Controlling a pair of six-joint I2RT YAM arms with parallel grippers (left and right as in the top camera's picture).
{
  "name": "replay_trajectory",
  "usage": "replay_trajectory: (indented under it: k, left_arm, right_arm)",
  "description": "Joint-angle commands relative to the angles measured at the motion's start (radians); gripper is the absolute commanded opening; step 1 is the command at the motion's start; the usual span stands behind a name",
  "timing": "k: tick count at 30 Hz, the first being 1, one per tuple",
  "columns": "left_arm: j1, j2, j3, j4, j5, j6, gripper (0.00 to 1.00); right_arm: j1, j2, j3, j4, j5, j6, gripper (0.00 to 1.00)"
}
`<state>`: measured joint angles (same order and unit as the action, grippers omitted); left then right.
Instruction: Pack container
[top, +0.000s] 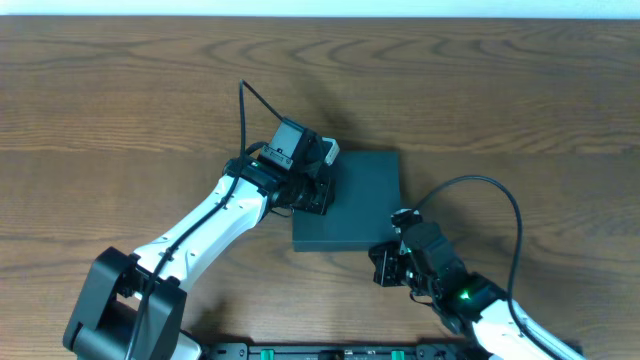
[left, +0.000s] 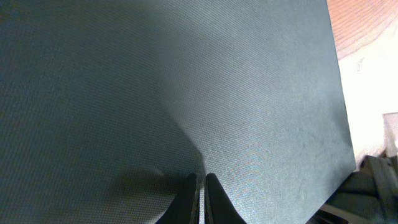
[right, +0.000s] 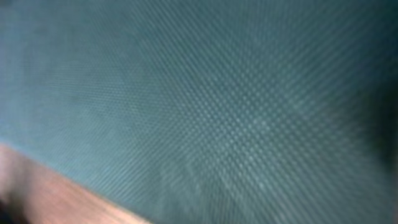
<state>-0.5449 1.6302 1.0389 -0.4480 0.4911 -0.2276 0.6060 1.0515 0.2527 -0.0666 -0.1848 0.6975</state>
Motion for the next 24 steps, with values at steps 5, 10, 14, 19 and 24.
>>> replay_trajectory:
  k: [5,10,14,19,24]
  left_arm:
    - [0.014,-0.067,0.006,-0.069,-0.002,0.018,0.06]
    - [0.014,-0.51,0.004,-0.347,-0.209,-0.041,0.06]
    - [-0.111,-0.914,-0.18,-0.431,-0.359,-0.227,0.06]
    - [-0.243,-1.337,-0.515,-0.428,-0.399,-0.423,0.06]
    - [-0.243,-1.373,-0.555,-0.409,-0.414,-0.436,0.95]
  right_arm:
    - [0.003,-0.037,0.113,-0.105,-0.092,-0.051,0.02]
    - [0.003,-0.32,0.433,-0.627,0.071,-0.164,0.02]
    - [0.003,-0.596,0.45,-0.883,0.077,-0.115,0.02]
    - [0.003,-0.856,0.372,-1.011,0.075,-0.062,0.02]
    - [0.003,-0.877,0.353,-0.999,0.077,0.018,0.99]
